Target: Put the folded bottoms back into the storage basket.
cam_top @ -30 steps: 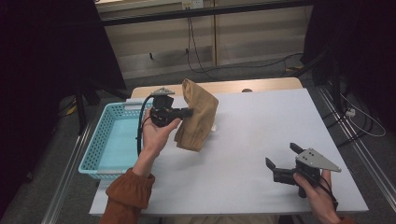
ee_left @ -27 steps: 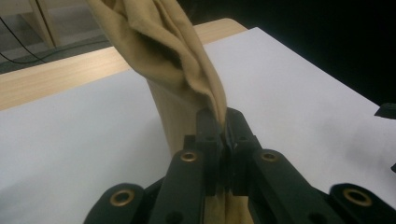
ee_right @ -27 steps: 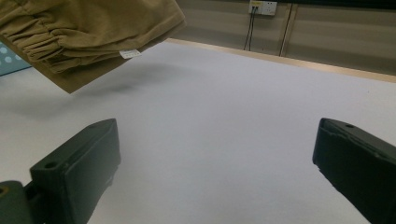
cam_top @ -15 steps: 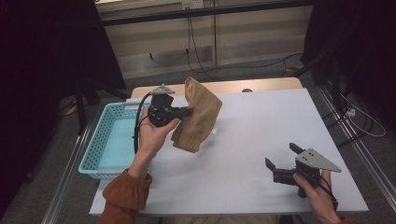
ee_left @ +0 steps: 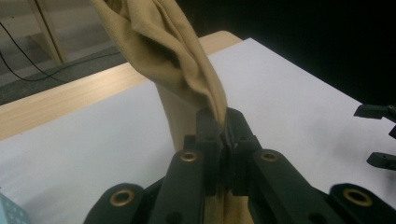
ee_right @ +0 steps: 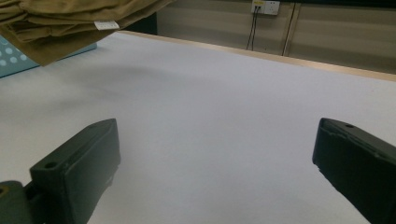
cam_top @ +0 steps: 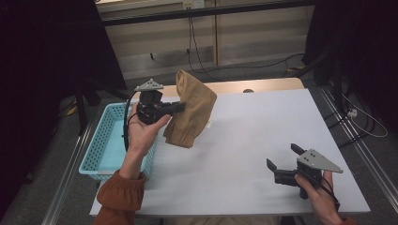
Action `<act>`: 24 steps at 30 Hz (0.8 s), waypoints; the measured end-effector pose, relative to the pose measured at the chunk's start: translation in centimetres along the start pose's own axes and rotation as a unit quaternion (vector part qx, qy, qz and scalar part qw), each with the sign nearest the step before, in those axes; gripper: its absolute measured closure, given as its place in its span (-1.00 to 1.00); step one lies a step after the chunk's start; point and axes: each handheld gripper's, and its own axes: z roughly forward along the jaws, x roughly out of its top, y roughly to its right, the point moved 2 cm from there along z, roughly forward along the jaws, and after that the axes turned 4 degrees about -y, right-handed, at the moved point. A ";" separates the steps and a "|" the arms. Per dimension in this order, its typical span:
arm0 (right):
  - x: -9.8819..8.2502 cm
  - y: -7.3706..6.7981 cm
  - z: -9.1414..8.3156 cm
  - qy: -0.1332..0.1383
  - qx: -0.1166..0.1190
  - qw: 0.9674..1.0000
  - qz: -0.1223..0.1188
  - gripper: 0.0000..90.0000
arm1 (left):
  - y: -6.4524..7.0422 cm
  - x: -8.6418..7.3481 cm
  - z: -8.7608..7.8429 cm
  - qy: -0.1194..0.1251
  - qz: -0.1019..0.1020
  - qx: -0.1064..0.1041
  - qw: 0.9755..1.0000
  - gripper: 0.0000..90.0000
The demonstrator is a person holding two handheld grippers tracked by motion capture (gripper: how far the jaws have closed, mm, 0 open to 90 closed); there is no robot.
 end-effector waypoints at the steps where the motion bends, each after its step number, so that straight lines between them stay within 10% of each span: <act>1: 0.0 0.0 0.0 0.000 0.000 1.000 0.000 -0.98 | -0.1 0.0 -0.2 0.002 0.000 0.001 1.000 0.92; 24: 0.0 0.0 -0.1 0.002 0.001 1.000 -0.002 -0.99 | -1.7 0.4 -4.4 0.033 -0.013 0.022 0.999 0.92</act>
